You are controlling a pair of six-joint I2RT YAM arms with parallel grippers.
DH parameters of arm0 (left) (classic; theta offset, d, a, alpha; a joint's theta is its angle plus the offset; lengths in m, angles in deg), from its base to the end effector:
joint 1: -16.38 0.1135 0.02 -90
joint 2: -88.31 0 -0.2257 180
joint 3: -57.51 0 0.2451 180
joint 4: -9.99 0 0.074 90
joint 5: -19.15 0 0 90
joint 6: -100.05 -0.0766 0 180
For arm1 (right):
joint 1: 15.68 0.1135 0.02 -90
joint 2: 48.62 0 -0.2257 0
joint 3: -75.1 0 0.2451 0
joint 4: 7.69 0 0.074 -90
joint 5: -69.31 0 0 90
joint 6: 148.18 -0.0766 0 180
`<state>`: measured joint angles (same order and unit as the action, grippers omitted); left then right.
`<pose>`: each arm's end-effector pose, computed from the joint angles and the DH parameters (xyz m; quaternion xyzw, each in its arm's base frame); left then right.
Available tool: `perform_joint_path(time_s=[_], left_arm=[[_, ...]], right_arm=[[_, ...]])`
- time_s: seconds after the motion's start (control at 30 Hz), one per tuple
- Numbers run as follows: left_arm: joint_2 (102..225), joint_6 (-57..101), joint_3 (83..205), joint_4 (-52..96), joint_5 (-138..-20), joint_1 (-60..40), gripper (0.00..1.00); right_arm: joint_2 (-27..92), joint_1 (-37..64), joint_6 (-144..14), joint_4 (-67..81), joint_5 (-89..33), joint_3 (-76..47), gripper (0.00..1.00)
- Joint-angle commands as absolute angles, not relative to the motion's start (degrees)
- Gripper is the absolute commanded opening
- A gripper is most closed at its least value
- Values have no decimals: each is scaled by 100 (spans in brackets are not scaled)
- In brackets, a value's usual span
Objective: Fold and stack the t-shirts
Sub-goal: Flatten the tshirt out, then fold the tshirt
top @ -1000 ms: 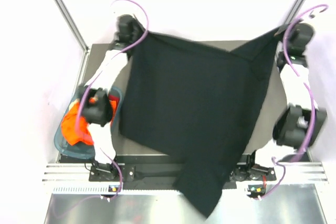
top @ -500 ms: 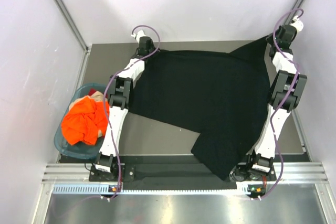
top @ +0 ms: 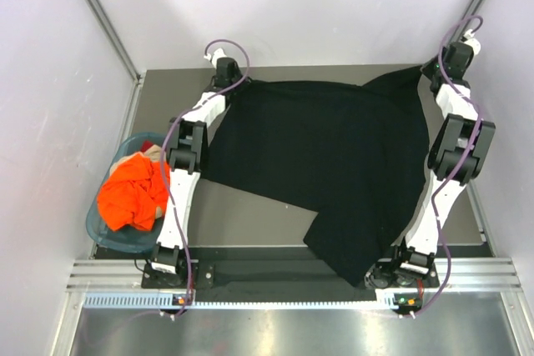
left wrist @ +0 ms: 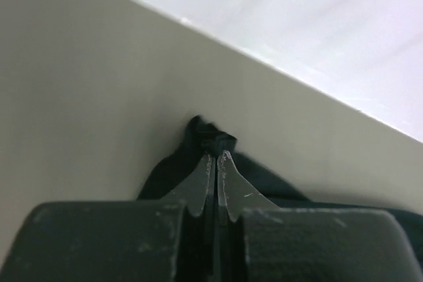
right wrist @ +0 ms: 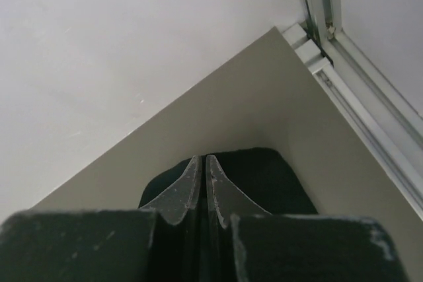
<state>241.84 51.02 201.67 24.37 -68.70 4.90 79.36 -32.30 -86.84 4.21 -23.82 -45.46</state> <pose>0.5902 -0.1169 0.1136 -0.2230 0.8071 -0.2273 0.4971 0.5224 -0.1516 0.2100 0.2993 0.7587 0.0828 0.5727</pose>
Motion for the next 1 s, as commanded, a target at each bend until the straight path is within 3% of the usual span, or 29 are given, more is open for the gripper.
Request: perform_joint_path(time_s=[0.0, 0.53, 0.97], left_arm=[[23377, 4785, 20140, 2266, -7050, 654, 0], [23367, 4845, 20781, 2574, -7762, 759, 0], [23649, 5610, 21019, 2135, -7903, 768, 0]], right_arm=[[7259, -3211, -8779, 1155, -2657, -4770, 0], [6142, -3176, -8832, 1808, -2675, -3953, 0], [6906, -3686, -8727, 1632, -2772, -5683, 0]])
